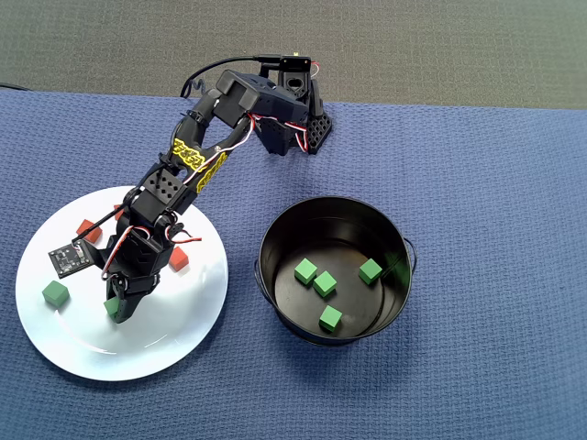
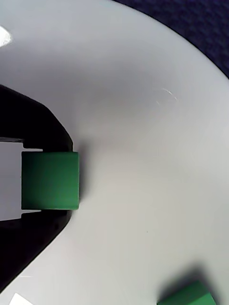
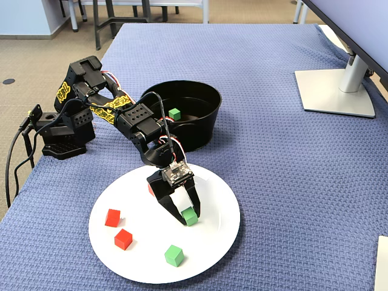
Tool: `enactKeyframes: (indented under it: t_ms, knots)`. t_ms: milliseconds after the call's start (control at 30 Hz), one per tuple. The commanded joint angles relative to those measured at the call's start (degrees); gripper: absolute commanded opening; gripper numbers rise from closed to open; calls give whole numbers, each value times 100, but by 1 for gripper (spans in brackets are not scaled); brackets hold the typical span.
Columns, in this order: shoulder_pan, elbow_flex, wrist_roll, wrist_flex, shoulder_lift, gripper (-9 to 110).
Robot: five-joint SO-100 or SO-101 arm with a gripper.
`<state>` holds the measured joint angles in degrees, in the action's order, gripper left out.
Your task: Pick up the green cubes from the white plate and place them in the black recipient
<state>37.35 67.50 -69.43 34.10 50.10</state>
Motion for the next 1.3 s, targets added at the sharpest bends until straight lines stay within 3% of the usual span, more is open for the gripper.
enactKeyframes:
  t_ms: [0, 133, 567, 800, 1033, 1267]
  knots:
    - [114, 246, 352, -79, 976, 0]
    - [167, 835, 1213, 123, 2180, 0]
    - [-229, 1195, 3885, 2479, 5511, 0]
    - [-1846, 1960, 5229, 3006, 6609, 0]
    - [-4061, 3647, 6354, 2443, 7022, 0]
    - [-5062, 4175, 6627, 1942, 6917, 0]
